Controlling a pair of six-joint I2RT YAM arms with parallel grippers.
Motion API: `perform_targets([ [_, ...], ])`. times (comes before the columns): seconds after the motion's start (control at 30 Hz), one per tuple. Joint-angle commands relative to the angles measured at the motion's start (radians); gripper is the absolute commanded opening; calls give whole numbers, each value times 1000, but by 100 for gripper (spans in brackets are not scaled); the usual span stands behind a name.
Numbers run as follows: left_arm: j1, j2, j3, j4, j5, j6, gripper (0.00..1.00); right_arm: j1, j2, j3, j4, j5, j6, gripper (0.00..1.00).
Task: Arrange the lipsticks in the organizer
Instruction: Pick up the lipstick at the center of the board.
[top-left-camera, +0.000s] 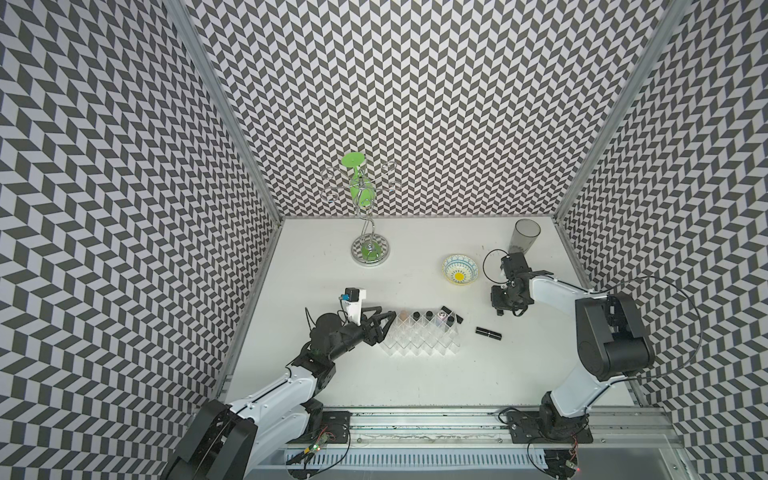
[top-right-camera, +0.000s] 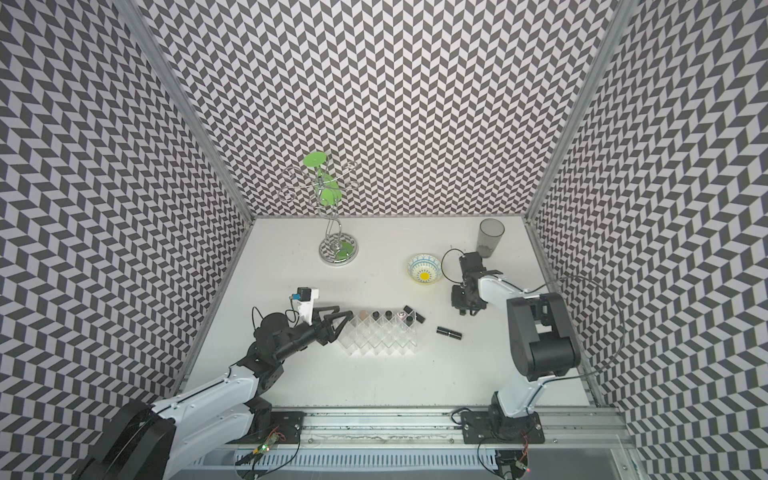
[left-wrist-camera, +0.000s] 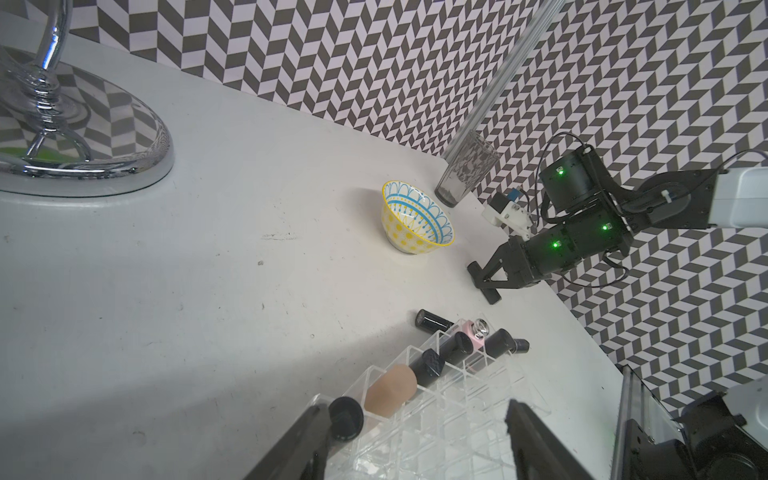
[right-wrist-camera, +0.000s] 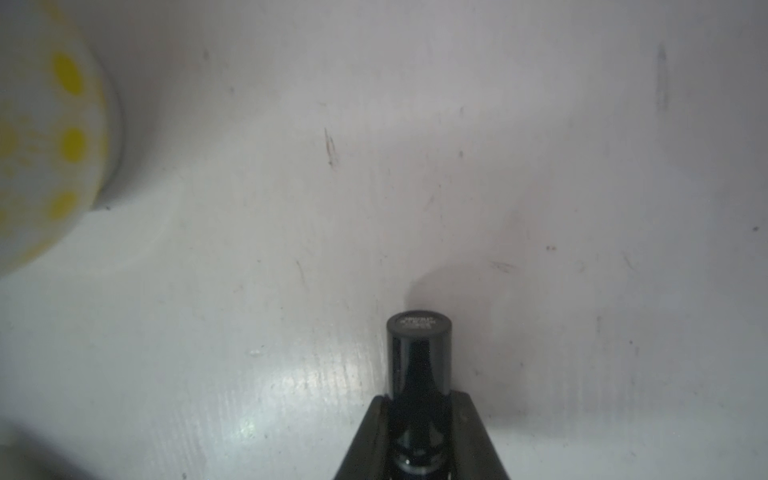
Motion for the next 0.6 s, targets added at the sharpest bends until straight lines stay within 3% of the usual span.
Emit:
perform_targets([
  [0.0, 2, 3, -9, 55, 40, -21, 70, 12, -67, -33, 53, -112, 1, 20],
  [0.33, 1, 23, -22, 146, 113, -72, 70, 46, -211, -82, 117, -450, -21, 16],
  [0.43, -1, 31, -36, 201, 155, -102, 70, 68, -276, -149, 220, -626, 36, 15],
  [0.57, -15, 30, -48, 263, 215, -131, 70, 160, -334, -161, 287, -691, 90, 15],
])
